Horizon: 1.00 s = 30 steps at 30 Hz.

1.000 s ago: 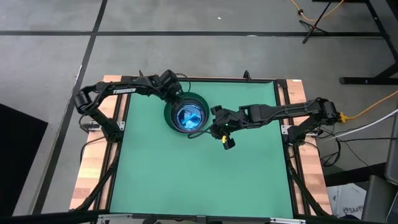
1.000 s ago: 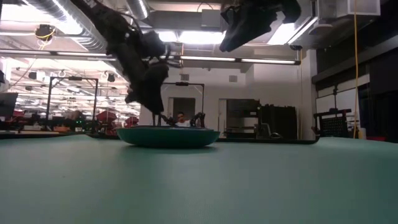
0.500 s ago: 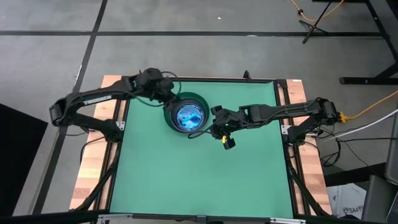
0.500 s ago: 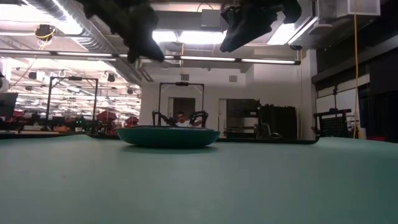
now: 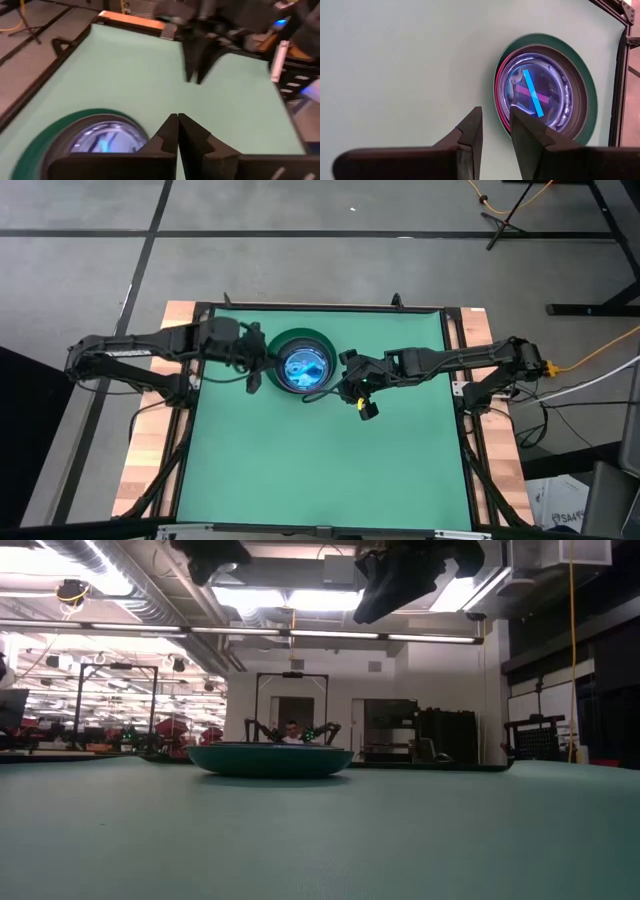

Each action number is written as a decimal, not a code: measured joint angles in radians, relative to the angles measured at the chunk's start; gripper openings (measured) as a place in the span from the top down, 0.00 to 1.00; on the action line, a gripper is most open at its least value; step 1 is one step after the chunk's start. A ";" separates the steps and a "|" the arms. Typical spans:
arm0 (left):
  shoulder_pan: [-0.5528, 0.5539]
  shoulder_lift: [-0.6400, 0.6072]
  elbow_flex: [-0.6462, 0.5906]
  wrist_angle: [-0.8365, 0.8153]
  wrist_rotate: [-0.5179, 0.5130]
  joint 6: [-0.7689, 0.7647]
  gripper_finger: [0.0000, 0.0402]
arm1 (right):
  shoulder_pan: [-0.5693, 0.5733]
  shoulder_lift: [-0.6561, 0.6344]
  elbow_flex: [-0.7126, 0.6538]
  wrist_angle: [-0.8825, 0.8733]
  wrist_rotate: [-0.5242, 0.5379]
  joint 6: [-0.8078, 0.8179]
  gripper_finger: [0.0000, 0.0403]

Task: Stack plastic plates
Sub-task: Return to Home Position

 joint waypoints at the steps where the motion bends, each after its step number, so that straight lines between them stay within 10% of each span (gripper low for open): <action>1: -0.024 -0.008 0.000 0.000 -0.014 -0.015 1.00 | 0.000 0.000 0.000 0.001 0.000 0.000 0.78; 30: -0.546 -0.273 0.000 -0.154 -0.484 -0.078 1.00 | 0.000 0.000 0.000 0.025 -0.011 0.000 0.79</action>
